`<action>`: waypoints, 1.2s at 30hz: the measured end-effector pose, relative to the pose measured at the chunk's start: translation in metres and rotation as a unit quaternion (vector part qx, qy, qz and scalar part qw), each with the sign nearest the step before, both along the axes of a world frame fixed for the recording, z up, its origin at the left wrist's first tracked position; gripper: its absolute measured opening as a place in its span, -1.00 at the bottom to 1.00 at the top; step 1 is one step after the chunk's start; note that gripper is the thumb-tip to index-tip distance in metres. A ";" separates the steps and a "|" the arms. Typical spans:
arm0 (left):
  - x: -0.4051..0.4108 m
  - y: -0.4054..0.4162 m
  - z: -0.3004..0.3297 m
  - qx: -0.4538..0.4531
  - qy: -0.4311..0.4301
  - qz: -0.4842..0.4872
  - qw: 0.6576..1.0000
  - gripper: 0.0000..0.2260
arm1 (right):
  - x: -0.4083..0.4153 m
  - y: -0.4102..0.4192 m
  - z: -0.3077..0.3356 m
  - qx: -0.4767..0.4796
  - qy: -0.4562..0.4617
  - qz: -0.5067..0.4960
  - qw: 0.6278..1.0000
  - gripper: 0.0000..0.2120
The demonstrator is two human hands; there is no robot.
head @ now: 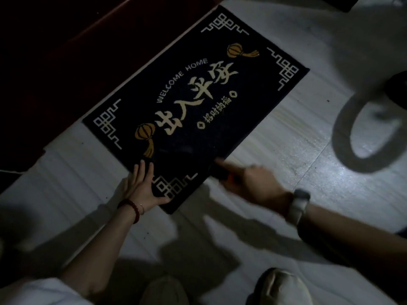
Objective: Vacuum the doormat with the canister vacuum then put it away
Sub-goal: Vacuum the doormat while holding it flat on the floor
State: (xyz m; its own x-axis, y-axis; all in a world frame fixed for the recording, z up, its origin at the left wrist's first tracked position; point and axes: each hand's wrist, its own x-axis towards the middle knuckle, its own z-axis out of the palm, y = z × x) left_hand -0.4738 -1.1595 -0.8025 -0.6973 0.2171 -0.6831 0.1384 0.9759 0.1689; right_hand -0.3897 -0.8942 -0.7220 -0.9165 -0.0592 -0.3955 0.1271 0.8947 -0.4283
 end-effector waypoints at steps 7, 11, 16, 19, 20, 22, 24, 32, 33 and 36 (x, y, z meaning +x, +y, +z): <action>0.007 -0.008 -0.002 -0.011 0.039 0.041 0.998 0.10 | -0.010 -0.020 -0.018 -0.038 -0.055 -0.011 0.998 -0.47; 0.009 -0.013 -0.001 -0.011 0.043 0.028 0.999 0.08 | -0.012 -0.017 -0.009 -0.034 -0.051 0.026 0.998 -0.48; 0.005 -0.017 0.002 0.005 0.019 0.018 1.000 0.09 | -0.061 -0.013 -0.017 -0.037 -0.011 -0.051 0.998 -0.48; 0.000 -0.022 0.003 0.009 0.008 0.011 1.000 0.08 | -0.014 -0.040 -0.011 -0.062 -0.077 0.037 0.994 -0.48; 0.000 -0.022 0.003 0.011 0.010 0.009 1.000 0.08 | 0.001 -0.044 -0.008 -0.059 -0.093 0.065 0.992 -0.48; 0.001 -0.022 0.003 0.019 0.017 0.018 1.000 0.07 | 0.003 -0.040 -0.002 -0.042 -0.094 0.082 0.991 -0.47; 0.002 -0.022 0.002 0.023 0.029 0.027 0.999 0.06 | -0.025 -0.033 -0.002 -0.035 -0.036 0.060 0.997 -0.47; 0.002 -0.023 0.000 0.017 0.031 0.035 0.999 0.14 | -0.045 -0.050 -0.008 -0.019 -0.068 0.063 0.996 -0.46; 0.002 -0.024 0.000 0.013 0.035 0.042 0.998 0.17 | -0.031 -0.052 -0.004 -0.027 -0.090 0.091 0.991 -0.46; 0.003 -0.025 -0.001 0.002 0.044 0.056 0.997 0.22 | -0.032 -0.046 0.010 -0.030 -0.084 0.105 0.990 -0.47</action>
